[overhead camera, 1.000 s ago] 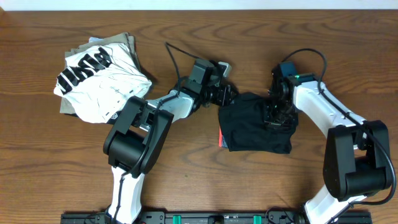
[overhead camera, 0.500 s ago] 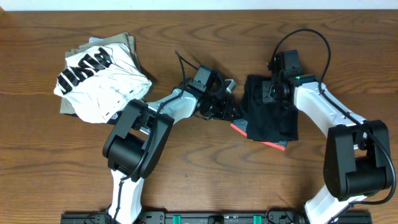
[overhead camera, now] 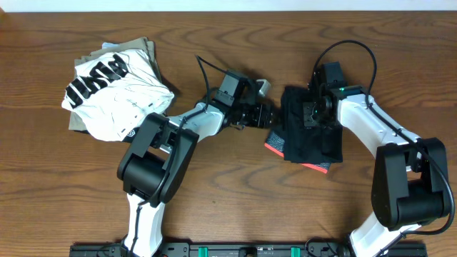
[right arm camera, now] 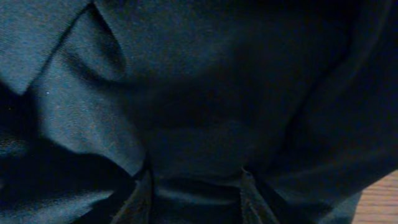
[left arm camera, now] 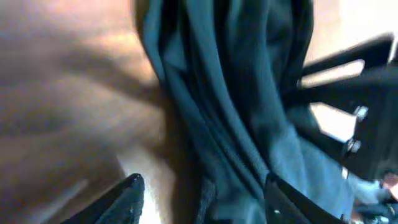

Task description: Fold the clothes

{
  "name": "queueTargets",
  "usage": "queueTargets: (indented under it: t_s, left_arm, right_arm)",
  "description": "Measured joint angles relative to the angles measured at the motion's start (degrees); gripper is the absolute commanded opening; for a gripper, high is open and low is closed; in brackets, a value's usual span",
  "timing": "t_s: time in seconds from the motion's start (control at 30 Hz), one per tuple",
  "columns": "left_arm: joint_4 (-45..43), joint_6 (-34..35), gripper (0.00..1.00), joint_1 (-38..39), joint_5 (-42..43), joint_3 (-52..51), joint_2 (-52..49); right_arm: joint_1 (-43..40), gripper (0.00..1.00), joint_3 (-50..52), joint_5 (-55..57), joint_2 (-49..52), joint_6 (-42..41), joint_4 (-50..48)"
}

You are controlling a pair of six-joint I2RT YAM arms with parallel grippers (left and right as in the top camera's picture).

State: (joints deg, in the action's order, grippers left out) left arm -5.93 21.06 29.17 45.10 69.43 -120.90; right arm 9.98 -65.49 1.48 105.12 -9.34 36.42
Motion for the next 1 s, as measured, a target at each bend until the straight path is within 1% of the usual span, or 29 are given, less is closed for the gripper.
queueTargets:
  t_s: [0.2, 0.53, 0.77, 0.8, 0.83, 0.87, 0.9, 0.93, 1.0]
  left_arm:
    - [-3.3, 1.5, 0.66, 0.7, -0.4, 0.0, 0.0]
    - [-4.0, 1.6, 0.67, 5.1, -0.5, 0.0, -0.2]
    - [-4.5, 1.6, 0.67, 5.6, -0.5, 0.0, -1.0]
    - [-4.6, 1.6, 0.66, 5.6, -0.5, 0.0, -1.2]
    - [-4.6, 1.6, 0.58, 5.8, -0.5, 0.0, -1.4]
    - [-4.6, 1.6, 0.41, 6.0, -0.5, 0.0, -1.6]
    - [-4.7, 1.5, 0.19, 6.3, -0.6, 0.0, -1.7]
    - [-4.8, 1.6, 0.08, 6.6, -0.7, 0.0, -1.8]
    - [-5.1, 1.7, 0.06, 7.3, -0.7, 0.0, -1.9]
  right_arm:
    - [0.0, 0.44, 0.4, 0.3, 0.0, 0.0, -0.8]
    - [0.0, 0.42, 0.4, 0.3, 0.0, 0.0, -1.0]
    - [0.0, 0.41, 0.4, 0.0, 0.0, 0.0, -0.9]
    - [0.0, 0.41, 0.4, 0.0, 0.0, 0.0, -0.9]
    - [0.0, 0.41, 0.4, -0.1, 0.0, 0.0, -0.9]
    - [0.0, 0.41, 0.4, -0.1, 0.0, 0.0, -0.9]
    - [0.1, 0.4, 0.4, -0.2, 0.0, 0.0, -0.9]
    - [0.1, 0.4, 0.4, -0.2, 0.0, 0.0, -0.8]
    - [0.2, 0.4, 0.4, -0.1, 0.0, 0.0, -0.9]
